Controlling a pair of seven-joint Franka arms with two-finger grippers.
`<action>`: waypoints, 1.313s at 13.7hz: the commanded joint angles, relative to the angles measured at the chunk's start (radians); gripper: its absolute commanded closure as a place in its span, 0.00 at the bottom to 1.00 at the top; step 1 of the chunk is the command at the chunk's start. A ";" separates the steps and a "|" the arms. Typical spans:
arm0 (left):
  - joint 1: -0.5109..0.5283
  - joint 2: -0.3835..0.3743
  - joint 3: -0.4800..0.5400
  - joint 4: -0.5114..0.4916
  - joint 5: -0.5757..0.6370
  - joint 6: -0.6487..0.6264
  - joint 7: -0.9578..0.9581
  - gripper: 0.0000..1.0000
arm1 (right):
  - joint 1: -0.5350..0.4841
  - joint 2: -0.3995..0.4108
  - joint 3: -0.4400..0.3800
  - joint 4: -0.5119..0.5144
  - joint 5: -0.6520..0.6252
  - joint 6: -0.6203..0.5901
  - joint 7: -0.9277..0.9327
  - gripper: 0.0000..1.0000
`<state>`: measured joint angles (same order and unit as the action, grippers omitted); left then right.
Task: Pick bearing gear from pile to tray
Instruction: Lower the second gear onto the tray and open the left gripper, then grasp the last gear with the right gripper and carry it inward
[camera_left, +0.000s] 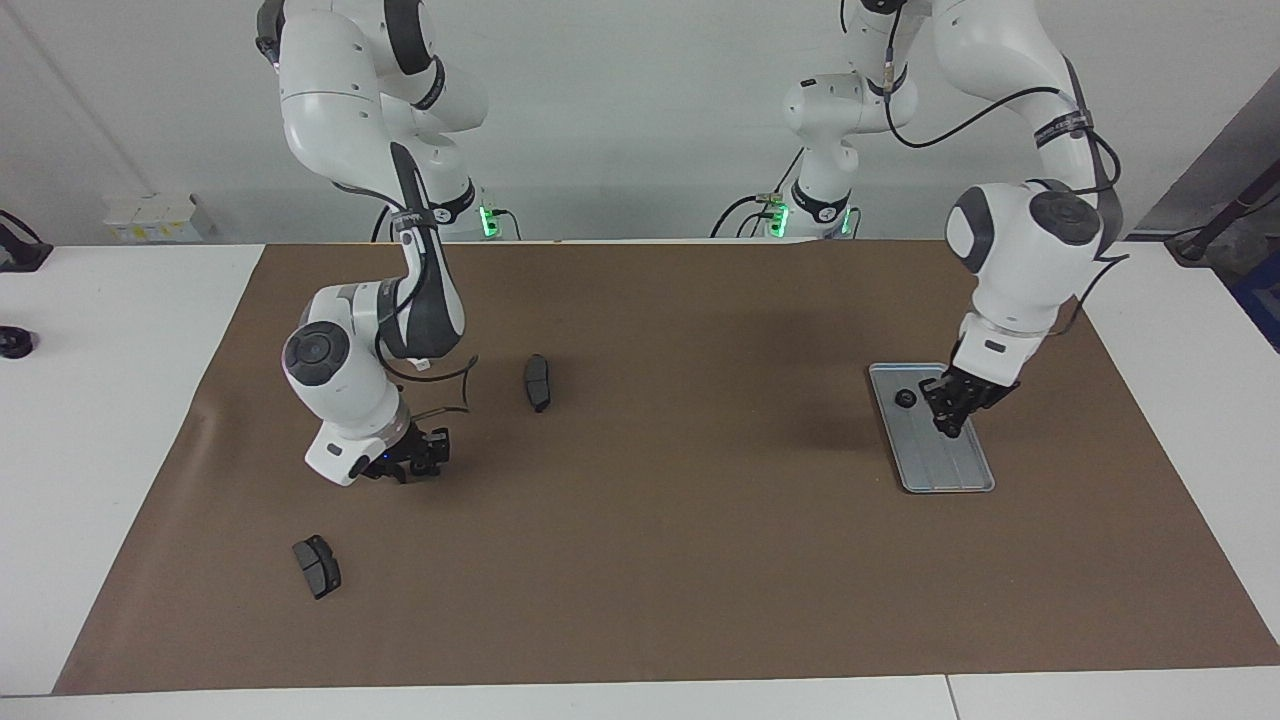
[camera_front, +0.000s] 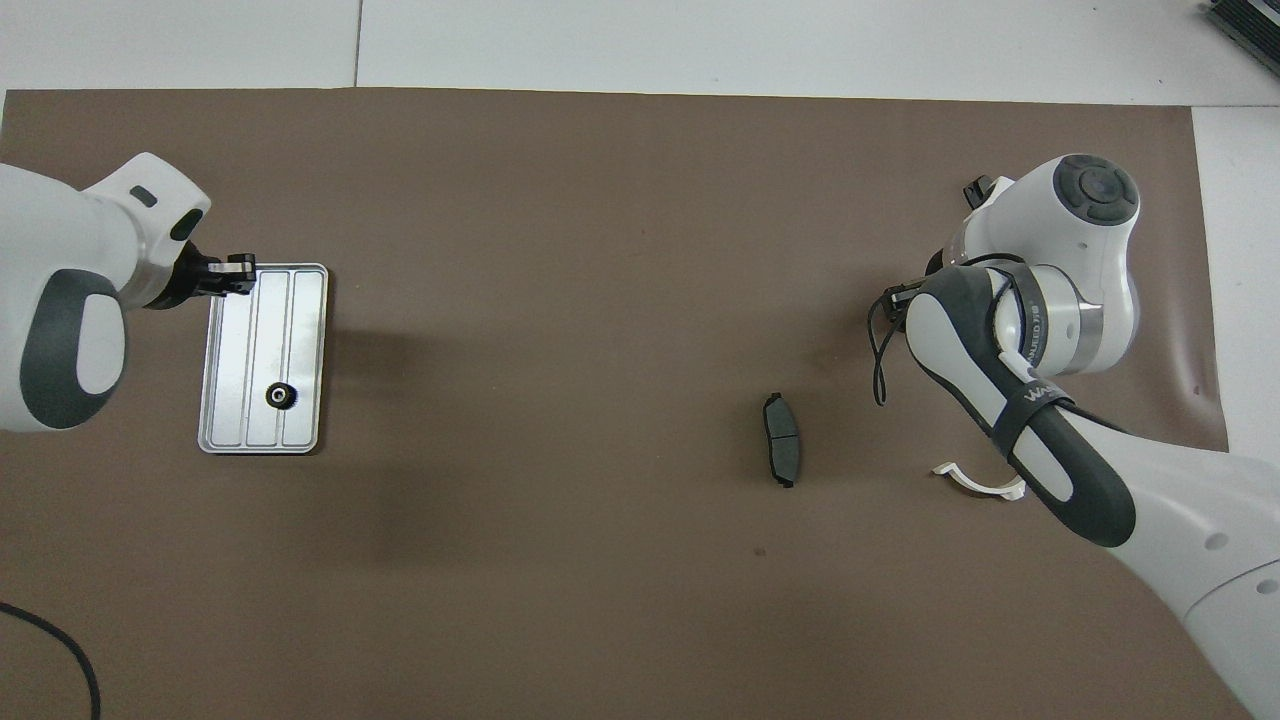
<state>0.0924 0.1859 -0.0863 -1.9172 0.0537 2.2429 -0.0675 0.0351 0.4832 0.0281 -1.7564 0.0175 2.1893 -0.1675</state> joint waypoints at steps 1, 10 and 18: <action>0.056 -0.014 -0.015 -0.100 -0.008 0.102 0.086 1.00 | -0.011 -0.026 0.007 -0.028 -0.004 -0.016 -0.014 0.54; -0.017 0.096 -0.015 -0.212 -0.009 0.360 0.028 1.00 | -0.009 -0.032 0.007 -0.038 -0.007 -0.016 -0.017 0.87; -0.013 0.047 -0.013 -0.053 -0.006 0.082 0.041 0.00 | 0.098 -0.031 0.022 0.057 -0.037 0.004 0.011 0.97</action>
<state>0.0933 0.2662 -0.1113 -2.0531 0.0534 2.4805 -0.0253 0.0868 0.4623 0.0474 -1.7191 -0.0249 2.1886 -0.1674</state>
